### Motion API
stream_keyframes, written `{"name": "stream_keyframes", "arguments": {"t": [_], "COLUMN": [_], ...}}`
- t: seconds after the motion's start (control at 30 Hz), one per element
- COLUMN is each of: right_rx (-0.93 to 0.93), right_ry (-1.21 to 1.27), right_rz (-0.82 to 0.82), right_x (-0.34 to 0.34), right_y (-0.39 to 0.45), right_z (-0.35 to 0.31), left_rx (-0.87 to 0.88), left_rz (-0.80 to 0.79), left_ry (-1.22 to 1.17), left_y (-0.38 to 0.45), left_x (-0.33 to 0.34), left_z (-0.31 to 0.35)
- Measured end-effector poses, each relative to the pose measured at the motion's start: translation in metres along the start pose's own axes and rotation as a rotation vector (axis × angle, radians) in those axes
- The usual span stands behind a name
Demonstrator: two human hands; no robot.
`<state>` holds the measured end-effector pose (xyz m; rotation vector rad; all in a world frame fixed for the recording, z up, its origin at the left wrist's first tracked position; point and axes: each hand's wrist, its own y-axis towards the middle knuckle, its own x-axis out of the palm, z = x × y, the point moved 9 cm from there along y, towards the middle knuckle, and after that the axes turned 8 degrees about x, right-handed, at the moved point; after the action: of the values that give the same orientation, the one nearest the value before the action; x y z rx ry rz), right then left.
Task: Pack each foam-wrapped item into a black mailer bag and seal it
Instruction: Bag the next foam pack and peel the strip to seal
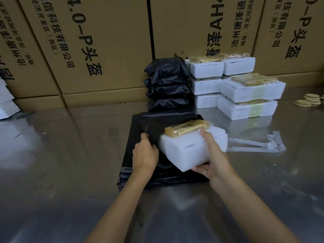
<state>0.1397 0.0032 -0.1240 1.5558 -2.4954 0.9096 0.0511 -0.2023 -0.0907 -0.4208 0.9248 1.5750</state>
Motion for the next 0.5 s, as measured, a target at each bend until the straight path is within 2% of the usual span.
{"name": "stream_keyframes", "arguments": {"t": [0.13,0.3,0.5], "right_rx": [0.098,0.139,-0.001], "right_ry": [0.13,0.258,0.259], "right_rz": [-0.06,-0.047,-0.025], "right_x": [0.031,0.062,0.06], "right_y": [-0.001,0.016,0.053], "right_z": [0.004,0.007,0.012], "left_rx": [0.024,0.047,0.019], "left_rz": [-0.05,-0.12,-0.09], "left_ry": [-0.054,-0.064,0.018], "left_y": [-0.008,-0.013,-0.003], "left_x": [0.011,0.01,-0.017], "left_z": [0.005,0.003,-0.018]}}
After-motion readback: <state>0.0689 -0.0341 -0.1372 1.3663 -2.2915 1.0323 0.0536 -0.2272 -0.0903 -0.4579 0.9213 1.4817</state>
